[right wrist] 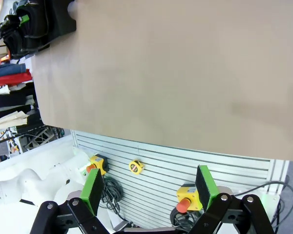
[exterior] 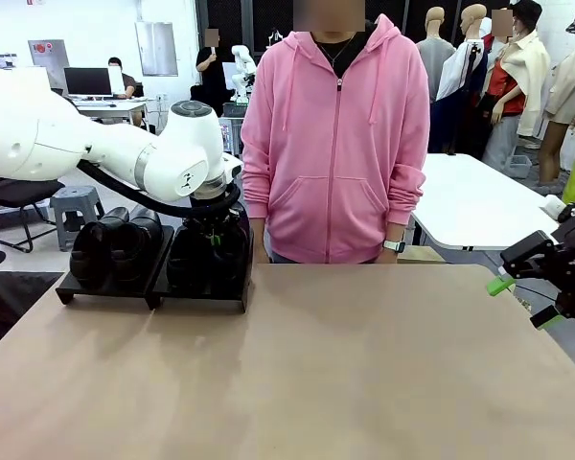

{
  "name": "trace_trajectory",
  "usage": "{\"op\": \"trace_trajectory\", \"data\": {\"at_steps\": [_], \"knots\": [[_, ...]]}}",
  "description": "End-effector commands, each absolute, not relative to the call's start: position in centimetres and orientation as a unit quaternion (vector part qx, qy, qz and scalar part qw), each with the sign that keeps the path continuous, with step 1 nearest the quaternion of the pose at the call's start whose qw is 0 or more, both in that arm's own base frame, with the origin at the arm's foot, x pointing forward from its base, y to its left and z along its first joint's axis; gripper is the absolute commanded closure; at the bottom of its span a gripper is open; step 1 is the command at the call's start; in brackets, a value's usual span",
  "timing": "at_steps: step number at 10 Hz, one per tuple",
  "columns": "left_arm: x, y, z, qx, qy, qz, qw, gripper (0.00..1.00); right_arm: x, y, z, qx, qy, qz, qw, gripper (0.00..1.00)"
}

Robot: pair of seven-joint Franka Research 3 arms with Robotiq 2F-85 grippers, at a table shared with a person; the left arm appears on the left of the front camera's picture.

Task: Organize the shoes by placing them on the stand.
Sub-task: Place the Shoe from the middle of the table onto the Shoes Stand.

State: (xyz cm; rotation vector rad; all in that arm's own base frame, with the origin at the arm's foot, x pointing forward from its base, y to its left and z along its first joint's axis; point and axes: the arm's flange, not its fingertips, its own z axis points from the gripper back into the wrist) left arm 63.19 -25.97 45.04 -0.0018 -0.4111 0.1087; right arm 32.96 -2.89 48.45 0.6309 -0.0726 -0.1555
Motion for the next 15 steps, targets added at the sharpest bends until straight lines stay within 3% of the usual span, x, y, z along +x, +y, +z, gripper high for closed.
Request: {"op": "trace_trajectory", "data": {"at_steps": [1, 2, 3, 5, 8, 11, 14, 15], "knots": [[63.6, -26.2, 45.2, -0.001, -0.193, 0.062, 0.979, 1.0, 33.2, -3.1, 48.7, 0.325, -0.04, -0.064, 0.943, 0.0], [63.6, -26.2, 45.2, -0.001, -0.188, 0.062, 0.98, 0.41, 33.2, -3.1, 48.7, 0.325, -0.04, -0.064, 0.943, 0.0], [63.4, -26.2, 45.3, -0.004, -0.187, 0.064, 0.98, 0.0, 33.2, -3.1, 48.7, 0.325, -0.04, -0.064, 0.943, 0.0], [61.8, -26.3, 46.8, -0.007, -0.193, 0.064, 0.979, 0.0, 33.2, -3.1, 48.7, 0.325, -0.04, -0.064, 0.943, 0.0], [53.1, -28.1, 52.7, -0.015, -0.185, -0.008, 0.983, 0.0, 33.2, -3.1, 48.7, 0.325, -0.04, -0.064, 0.943, 0.0], [41.7, -26.2, 54.9, -0.111, -0.026, -0.04, 0.993, 0.0, 33.2, -3.1, 48.7, 0.325, -0.04, -0.064, 0.943, 0.0], [37.8, -17.6, 53.9, -0.23, 0.103, -0.069, 0.965, 0.0, 33.2, -3.1, 48.7, 0.325, -0.04, -0.064, 0.943, 0.0], [36.7, -13.9, 53.3, -0.279, 0.097, -0.052, 0.954, 0.0, 33.2, -3.1, 48.7, 0.325, -0.04, -0.064, 0.943, 0.0]]}}
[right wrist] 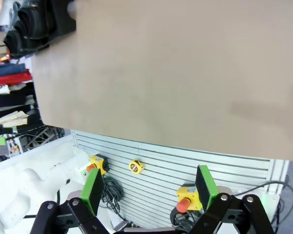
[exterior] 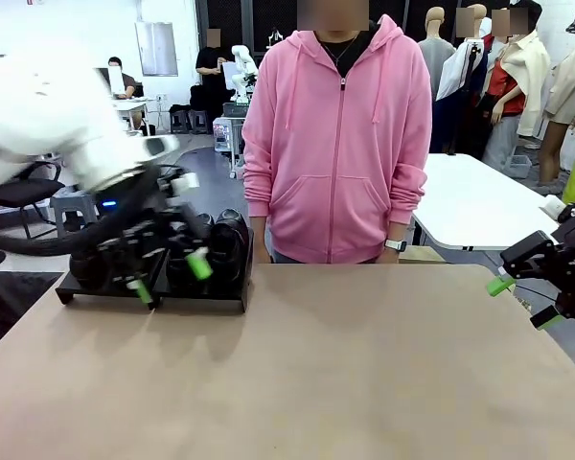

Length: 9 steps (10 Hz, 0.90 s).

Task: Organize the shoes by placing them on the stand.
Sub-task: Place the Shoe from the middle of the table onto the Shoes Stand.

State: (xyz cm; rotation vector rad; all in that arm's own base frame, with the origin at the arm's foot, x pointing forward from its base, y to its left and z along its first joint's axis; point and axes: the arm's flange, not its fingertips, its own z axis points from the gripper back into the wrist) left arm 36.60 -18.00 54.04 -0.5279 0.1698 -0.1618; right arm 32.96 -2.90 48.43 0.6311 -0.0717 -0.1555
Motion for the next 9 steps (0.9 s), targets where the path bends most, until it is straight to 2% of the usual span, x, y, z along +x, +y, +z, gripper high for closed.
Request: {"op": "trace_trajectory", "data": {"at_steps": [1, 3, 4, 5, 6, 9], "knots": [[35.2, -10.6, 52.2, -0.331, 0.078, -0.052, 0.939, 0.0, 33.2, -3.1, 48.7, 0.325, -0.04, -0.064, 0.943, 0.0], [32.6, -5.5, 48.2, -0.426, -0.022, 0.059, 0.902, 0.0, 33.2, -3.1, 48.7, 0.325, -0.04, -0.064, 0.943, 0.0], [32.4, -4.7, 46.4, -0.447, -0.062, 0.099, 0.887, 0.0, 33.2, -3.1, 48.7, 0.325, -0.04, -0.064, 0.943, 0.0], [33.0, -4.6, 45.4, -0.44, -0.051, 0.116, 0.889, 0.0, 33.2, -3.1, 48.7, 0.325, -0.04, -0.064, 0.943, 0.0], [33.4, -3.2, 48.4, -0.419, 0.005, 0.075, 0.905, 0.0, 33.2, -3.1, 48.7, 0.325, -0.04, -0.064, 0.943, 0.0], [33.4, -3.2, 48.4, -0.419, 0.005, 0.075, 0.905, 0.0, 33.2, -3.1, 48.7, 0.325, -0.04, -0.064, 0.943, 0.0]]}}
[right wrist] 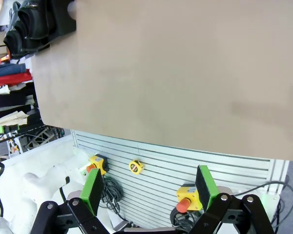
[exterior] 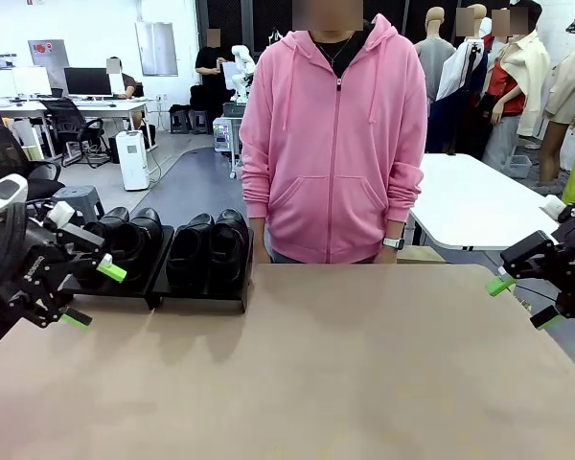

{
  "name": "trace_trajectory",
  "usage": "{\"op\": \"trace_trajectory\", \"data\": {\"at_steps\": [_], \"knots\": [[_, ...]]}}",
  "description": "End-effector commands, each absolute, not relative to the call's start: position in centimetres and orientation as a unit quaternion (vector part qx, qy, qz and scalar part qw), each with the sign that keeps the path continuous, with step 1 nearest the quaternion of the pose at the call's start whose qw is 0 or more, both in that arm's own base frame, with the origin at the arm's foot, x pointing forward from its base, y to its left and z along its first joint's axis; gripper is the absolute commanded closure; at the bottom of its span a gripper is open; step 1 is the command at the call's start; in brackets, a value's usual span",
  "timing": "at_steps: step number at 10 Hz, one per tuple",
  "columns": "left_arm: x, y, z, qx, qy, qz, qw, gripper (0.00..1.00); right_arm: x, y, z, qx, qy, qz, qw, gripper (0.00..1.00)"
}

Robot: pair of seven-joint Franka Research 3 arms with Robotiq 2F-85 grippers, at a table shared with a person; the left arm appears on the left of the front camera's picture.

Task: Organize the shoes by placing them on the stand.
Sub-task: Place the Shoe from the middle of the table onto the Shoes Stand.

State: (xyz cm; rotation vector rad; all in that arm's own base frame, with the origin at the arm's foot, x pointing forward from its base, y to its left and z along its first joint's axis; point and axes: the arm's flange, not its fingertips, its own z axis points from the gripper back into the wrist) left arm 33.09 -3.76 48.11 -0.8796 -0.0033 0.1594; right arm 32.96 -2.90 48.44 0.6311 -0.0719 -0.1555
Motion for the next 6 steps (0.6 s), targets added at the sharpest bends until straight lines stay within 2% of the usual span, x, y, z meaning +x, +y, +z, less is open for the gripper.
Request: {"op": "trace_trajectory", "data": {"at_steps": [1, 6], "knots": [[33.42, -3.2, 48.37, -0.419, 0.005, 0.075, 0.905, 0.0, 33.22, -3.06, 48.66, 0.325, -0.04, -0.064, 0.943, 0.0], [33.42, -3.2, 48.37, -0.419, 0.005, 0.075, 0.905, 0.0, 33.22, -3.06, 48.66, 0.325, -0.04, -0.064, 0.943, 0.0]]}}
